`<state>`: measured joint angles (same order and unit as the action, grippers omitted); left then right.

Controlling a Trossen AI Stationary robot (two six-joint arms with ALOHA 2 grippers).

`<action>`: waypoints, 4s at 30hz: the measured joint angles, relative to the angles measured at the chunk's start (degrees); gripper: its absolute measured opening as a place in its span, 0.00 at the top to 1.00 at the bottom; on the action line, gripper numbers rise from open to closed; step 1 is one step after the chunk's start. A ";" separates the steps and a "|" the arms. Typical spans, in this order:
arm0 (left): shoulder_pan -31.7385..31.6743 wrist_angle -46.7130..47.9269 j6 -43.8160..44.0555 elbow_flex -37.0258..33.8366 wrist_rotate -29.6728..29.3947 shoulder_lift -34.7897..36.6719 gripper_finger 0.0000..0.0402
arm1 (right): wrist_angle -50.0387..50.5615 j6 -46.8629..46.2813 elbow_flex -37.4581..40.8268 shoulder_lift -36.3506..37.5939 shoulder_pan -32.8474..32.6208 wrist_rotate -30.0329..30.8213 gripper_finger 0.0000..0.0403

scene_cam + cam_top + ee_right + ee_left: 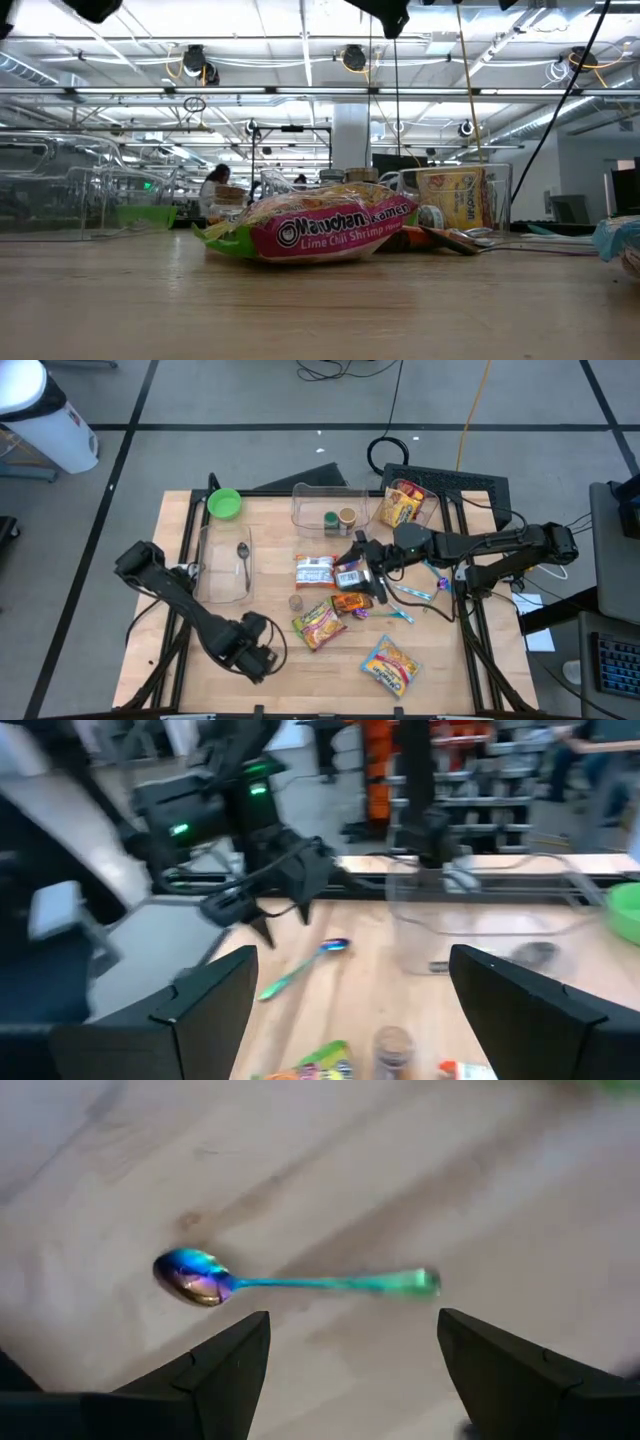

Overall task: Pick & Place Food Item
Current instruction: Put the left violet spoon into the left transparent bin

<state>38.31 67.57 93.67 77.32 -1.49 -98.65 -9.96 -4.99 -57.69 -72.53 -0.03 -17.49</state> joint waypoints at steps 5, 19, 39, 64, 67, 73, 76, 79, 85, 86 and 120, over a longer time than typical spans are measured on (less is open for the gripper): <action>-0.61 -0.13 -20.54 0.01 4.39 2.05 0.27 | -0.04 -2.32 0.00 0.00 0.04 -5.46 0.21; 0.26 1.87 -70.74 -4.84 -8.52 1.63 0.27 | -4.27 -9.81 0.00 -0.04 -1.74 13.21 0.21; 5.75 -13.81 -80.43 -16.66 -3.20 1.55 0.27 | -5.59 -14.30 0.00 -0.04 -8.35 31.20 0.21; 4.98 -24.29 -79.94 -23.65 -1.16 1.64 0.29 | -5.35 -15.34 0.00 -0.04 -8.33 31.21 0.21; 4.37 -24.20 -79.93 -23.65 -1.04 1.64 0.37 | -5.28 -15.34 0.00 -0.02 -8.33 31.21 0.21; 2.66 -24.21 -79.96 -23.65 -0.13 1.64 0.62 | -5.18 -15.34 0.00 -0.02 -8.33 31.21 0.21; 1.67 -24.16 -79.95 -23.65 0.54 1.64 0.75 | -5.18 -15.37 0.00 -0.02 -8.33 31.21 0.21; 0.64 -24.16 -79.70 -23.65 2.12 1.64 0.88 | -5.18 -15.37 0.00 -0.02 -8.33 31.19 0.21; -1.14 -23.98 -76.56 -23.65 4.33 1.64 0.95 | -5.18 -15.37 0.00 -0.02 -8.33 31.13 0.21; -1.43 -23.89 -75.66 -23.65 4.72 1.64 0.95 | -5.18 -15.37 0.00 -0.02 -8.33 31.03 0.21; -21.75 -58.75 -75.35 2.08 -24.16 26.25 0.98 | -6.20 -13.96 -0.02 12.70 -5.80 19.44 0.21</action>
<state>16.55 8.82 18.32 79.40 -25.65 -72.40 -16.16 -18.95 -57.71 -59.83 -5.83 1.95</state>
